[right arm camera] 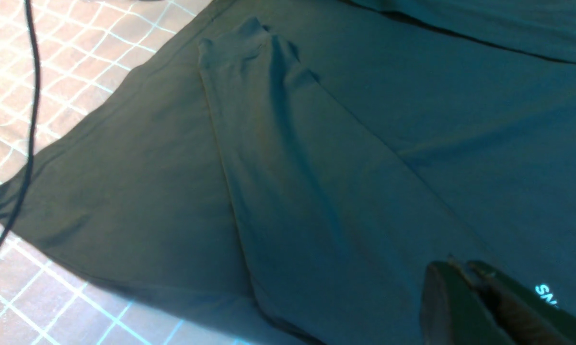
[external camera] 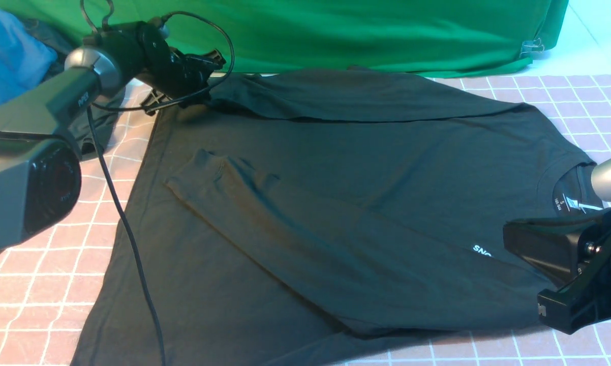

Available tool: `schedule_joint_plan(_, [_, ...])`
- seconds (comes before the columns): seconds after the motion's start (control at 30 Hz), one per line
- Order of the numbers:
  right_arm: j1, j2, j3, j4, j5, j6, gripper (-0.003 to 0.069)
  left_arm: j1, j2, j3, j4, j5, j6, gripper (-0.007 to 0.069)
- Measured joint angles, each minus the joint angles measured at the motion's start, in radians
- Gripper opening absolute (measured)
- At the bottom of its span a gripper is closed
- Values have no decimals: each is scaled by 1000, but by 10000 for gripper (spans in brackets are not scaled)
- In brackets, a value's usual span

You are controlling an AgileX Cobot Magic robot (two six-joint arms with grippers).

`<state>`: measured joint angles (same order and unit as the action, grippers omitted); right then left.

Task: Fold a long-sleeved shirt over a pink coffee tablecloth.
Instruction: 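Grab the top left corner of the dark shirt with the left gripper, then fold the left side of the dark shirt inward over its body with the left gripper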

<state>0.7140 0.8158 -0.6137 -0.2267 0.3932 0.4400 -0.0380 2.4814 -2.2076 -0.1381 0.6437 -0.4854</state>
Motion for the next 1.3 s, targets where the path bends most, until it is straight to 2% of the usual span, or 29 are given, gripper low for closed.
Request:
schedule_joint_plan(0.33, [0,0,0,0,2,-3,59,0,-168,-10,-16,145,92,31])
schedule_joint_plan(0.47, [0,0,0,0,2,-3,59,-1,-231,-10,-19,290,152,31])
schedule_joint_plan(0.8, [0,0,23,-23,-6,4,59,-15,-339,-6,13,554,176,31])
schedule_joint_plan(1.03, [0,1,56,-23,-54,65,65,-56,-430,109,50,570,177,31])
schedule_joint_plan(1.3, [0,2,56,-23,-72,148,70,-78,-632,435,128,564,162,31])
